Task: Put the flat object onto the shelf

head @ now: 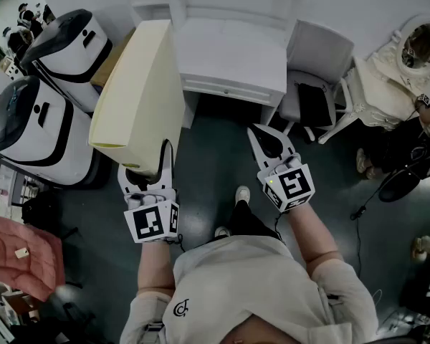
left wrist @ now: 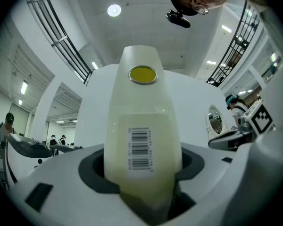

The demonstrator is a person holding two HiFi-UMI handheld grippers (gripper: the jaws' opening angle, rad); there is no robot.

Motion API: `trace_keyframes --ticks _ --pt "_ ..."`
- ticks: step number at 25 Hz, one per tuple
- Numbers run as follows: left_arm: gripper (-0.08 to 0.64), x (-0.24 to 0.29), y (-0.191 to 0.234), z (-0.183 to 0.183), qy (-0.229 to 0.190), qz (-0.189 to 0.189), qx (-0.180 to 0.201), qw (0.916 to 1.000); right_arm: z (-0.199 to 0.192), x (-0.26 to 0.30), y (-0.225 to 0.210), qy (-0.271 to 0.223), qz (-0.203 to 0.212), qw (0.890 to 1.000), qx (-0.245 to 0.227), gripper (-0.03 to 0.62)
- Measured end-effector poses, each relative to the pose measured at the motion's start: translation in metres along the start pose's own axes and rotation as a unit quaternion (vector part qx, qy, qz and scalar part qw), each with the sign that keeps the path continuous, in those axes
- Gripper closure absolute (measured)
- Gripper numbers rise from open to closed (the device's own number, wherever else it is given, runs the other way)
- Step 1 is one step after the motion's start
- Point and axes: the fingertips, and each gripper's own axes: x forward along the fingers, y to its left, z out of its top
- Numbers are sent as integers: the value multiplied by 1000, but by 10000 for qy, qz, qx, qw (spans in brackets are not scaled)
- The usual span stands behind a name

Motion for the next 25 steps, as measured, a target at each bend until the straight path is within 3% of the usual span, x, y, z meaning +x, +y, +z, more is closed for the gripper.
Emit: trace_keyframes --ticks 11,18,25 --pt "259 -34 -2 19 -103 -13 -20 9999 14 -27 20 -60 -34 9999 -119 586" --pt "259 -39 -1 21 -100 -2 12 9999 15 -31 22 -165 -21 9993 329 584" --pt "258 -30 3 13 -28 -15 13 10000 3 -15 18 9 67 9990 450 584"
